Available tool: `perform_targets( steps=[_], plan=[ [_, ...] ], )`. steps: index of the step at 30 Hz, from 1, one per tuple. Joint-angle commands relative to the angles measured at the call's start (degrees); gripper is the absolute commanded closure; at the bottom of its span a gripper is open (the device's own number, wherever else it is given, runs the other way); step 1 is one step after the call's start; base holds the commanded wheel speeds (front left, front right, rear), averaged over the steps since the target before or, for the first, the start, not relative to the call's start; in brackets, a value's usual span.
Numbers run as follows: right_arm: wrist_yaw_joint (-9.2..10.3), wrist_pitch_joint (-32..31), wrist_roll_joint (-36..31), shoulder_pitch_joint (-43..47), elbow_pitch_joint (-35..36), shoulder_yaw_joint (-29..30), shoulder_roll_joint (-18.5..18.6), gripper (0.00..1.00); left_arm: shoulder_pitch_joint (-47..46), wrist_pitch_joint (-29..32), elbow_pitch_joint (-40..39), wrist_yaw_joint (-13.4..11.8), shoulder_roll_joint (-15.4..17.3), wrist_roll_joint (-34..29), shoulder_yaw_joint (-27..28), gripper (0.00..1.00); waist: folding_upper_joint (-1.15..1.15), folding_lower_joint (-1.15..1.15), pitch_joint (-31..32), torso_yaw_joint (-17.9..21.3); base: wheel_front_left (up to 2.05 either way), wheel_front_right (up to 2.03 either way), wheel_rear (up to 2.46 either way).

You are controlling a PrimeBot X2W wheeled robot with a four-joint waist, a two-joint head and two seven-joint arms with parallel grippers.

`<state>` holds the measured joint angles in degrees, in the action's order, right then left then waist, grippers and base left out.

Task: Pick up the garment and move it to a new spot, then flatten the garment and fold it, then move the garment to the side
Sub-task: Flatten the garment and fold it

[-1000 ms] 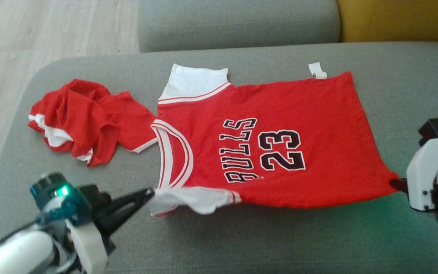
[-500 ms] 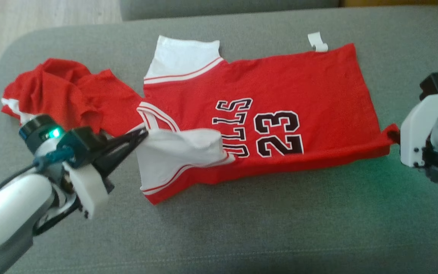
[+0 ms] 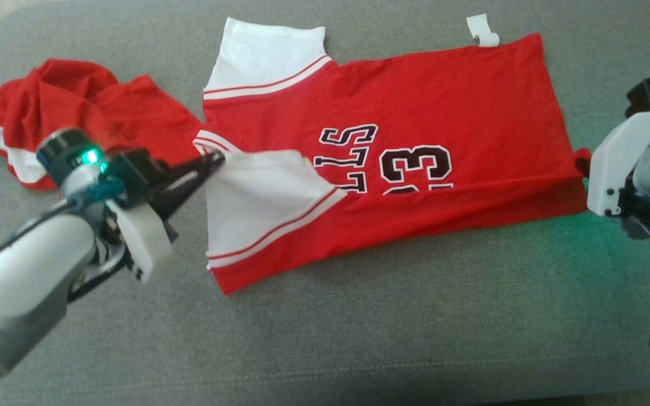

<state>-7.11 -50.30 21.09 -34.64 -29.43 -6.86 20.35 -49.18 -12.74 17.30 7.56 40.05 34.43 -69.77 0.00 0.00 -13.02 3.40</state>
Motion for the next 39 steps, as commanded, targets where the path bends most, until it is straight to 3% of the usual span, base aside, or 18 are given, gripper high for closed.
perform_targets(
  steps=[1, 5, 6, 7, 8, 11, 16, 22, 28, 33, 39],
  plan=[
    [-0.37, 1.1, -0.5, -2.6, 1.2, -0.6, 0.0, 1.00, -4.0, -0.8, 0.7, -0.1, 1.3, -0.1, 2.6, 1.00, 0.00, 0.00, -0.7, 0.0, 0.00, 0.00, 0.00],
    [-0.37, 2.6, -0.4, -3.6, -0.1, -1.4, -0.7, 1.00, -5.2, -1.4, 3.3, -0.1, 0.3, -0.3, 2.0, 1.00, 0.00, 0.00, -1.2, 0.0, 0.00, 0.00, 0.00],
    [-0.37, 3.4, -0.4, -3.9, -0.4, -1.7, -0.8, 0.83, -5.5, -1.6, 4.2, -0.1, -0.1, -0.2, 1.8, 1.00, 0.00, 0.00, -1.4, 0.0, 0.00, 0.00, 0.00],
    [-0.37, 4.1, -0.6, -4.1, -0.9, -1.9, -0.8, 0.00, -5.7, -1.7, 5.0, -0.1, -0.6, -0.1, 1.7, 0.73, 0.00, 0.00, -1.5, 0.0, 0.00, 0.00, 0.00],
    [-0.37, 4.6, -0.8, -4.3, -1.4, -2.0, -0.9, 0.00, -5.9, -1.8, 5.8, -0.1, -1.1, 0.1, 1.7, 0.00, 0.00, 0.00, -1.6, 0.0, 0.00, 0.00, 0.00],
    [-0.37, 7.3, -1.1, -4.7, -2.6, -1.7, -1.2, 0.00, -6.3, -2.1, 7.9, -0.7, -2.7, -0.4, 2.7, 0.00, 0.00, 0.00, -1.6, 0.0, 0.00, 0.00, 0.00],
    [-0.37, 17.2, -0.4, -4.3, -2.1, -0.3, -2.0, 0.00, -5.4, -2.2, 7.8, -5.8, -4.9, -0.7, 8.8, 0.00, 0.00, 0.00, -0.6, -0.3, 0.00, 0.00, 0.00],
    [-0.37, 33.4, 0.3, -1.2, 1.4, 1.0, -3.3, 0.00, 1.3, -2.2, 0.6, -13.1, -7.3, 0.8, 22.5, 0.00, 0.00, 0.00, 2.2, -0.7, 0.00, 0.00, 0.00],
    [-0.37, 50.0, -1.4, 5.8, 7.6, 2.2, -6.5, 0.00, 13.5, -2.3, -10.9, -18.2, -13.6, -0.4, 39.6, 0.00, 0.00, 0.00, 5.6, -0.6, 0.00, 0.00, 0.00],
    [-0.37, 58.5, -6.1, 13.3, 12.8, 4.7, -10.3, 0.00, 24.3, -2.3, -16.7, -18.1, -20.5, -3.2, 47.6, 0.00, 0.00, 0.00, 7.7, -0.4, 0.00, 0.00, 0.00],
    [-0.37, 61.9, -12.1, 22.8, 20.3, 6.9, -14.3, 0.00, 34.9, -2.3, -17.9, -15.7, -27.8, -6.8, 50.8, 0.00, 0.00, 0.00, 8.9, -0.8, 0.00, 0.00, 0.00]
  ],
)
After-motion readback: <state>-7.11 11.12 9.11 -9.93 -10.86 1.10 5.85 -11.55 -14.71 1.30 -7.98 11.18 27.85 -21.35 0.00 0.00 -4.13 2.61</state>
